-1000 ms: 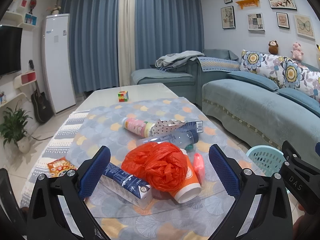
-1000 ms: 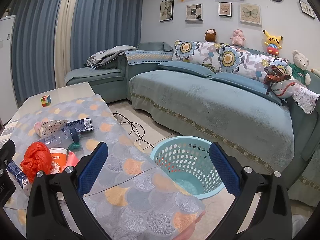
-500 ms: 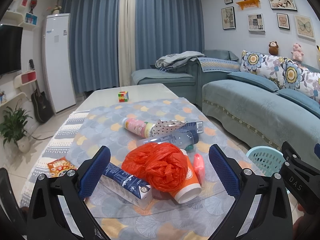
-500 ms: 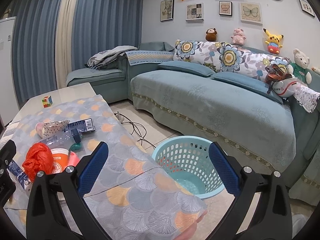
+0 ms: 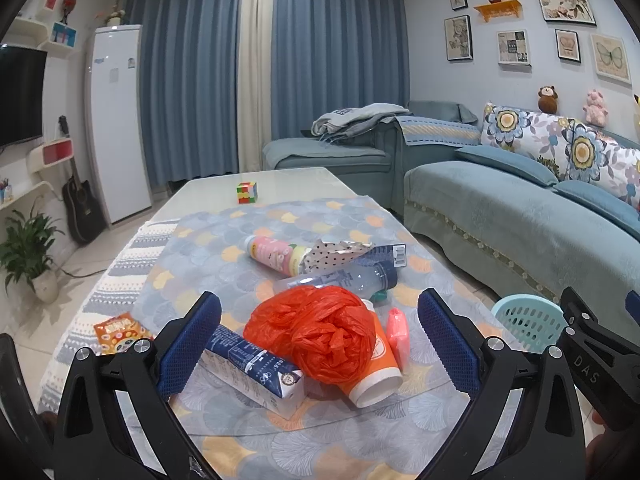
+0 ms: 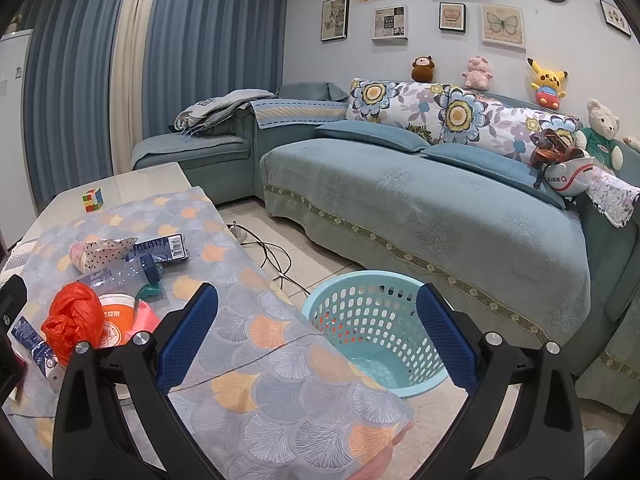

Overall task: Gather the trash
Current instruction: 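Grasp the white-red panda paper cup with left tool while right tool grasps blue milk carton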

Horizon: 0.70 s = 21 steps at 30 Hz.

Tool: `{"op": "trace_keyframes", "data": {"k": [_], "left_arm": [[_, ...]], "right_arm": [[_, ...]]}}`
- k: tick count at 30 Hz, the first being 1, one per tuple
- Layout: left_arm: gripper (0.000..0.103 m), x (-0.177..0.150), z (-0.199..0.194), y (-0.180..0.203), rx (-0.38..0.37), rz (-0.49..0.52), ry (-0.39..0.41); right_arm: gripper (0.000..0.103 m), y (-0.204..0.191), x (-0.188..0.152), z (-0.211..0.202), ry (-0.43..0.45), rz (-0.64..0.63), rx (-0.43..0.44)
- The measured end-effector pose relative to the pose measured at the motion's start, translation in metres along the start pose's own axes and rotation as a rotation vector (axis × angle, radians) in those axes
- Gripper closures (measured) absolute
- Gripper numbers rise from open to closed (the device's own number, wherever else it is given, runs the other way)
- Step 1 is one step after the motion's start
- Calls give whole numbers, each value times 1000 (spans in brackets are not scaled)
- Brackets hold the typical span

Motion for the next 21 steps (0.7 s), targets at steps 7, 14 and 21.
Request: {"op": "trace_keyframes", "data": {"k": [7,14,21], "left_arm": [[7,3,-5,-3,17,-12,6],[7,34,-27,-75,64,-200,8],[8,31,-18,-153,99,-385,-85]], "right_arm": [[13,-3,-1,1,-13,-1,15],[39,-10,10,-10,29,-28,138],[46,-62,26,11,-5,-212,470]]}}
Point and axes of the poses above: each gripper's, at about its wrist camera, not at the fingertips, and z roughly the way its jaws point, y to its right, x to its top, the point moved 3 cm from there along z, roughly the way its jaws point, and after that the axes turned 11 degrees about -z, right-handed, at the moved point
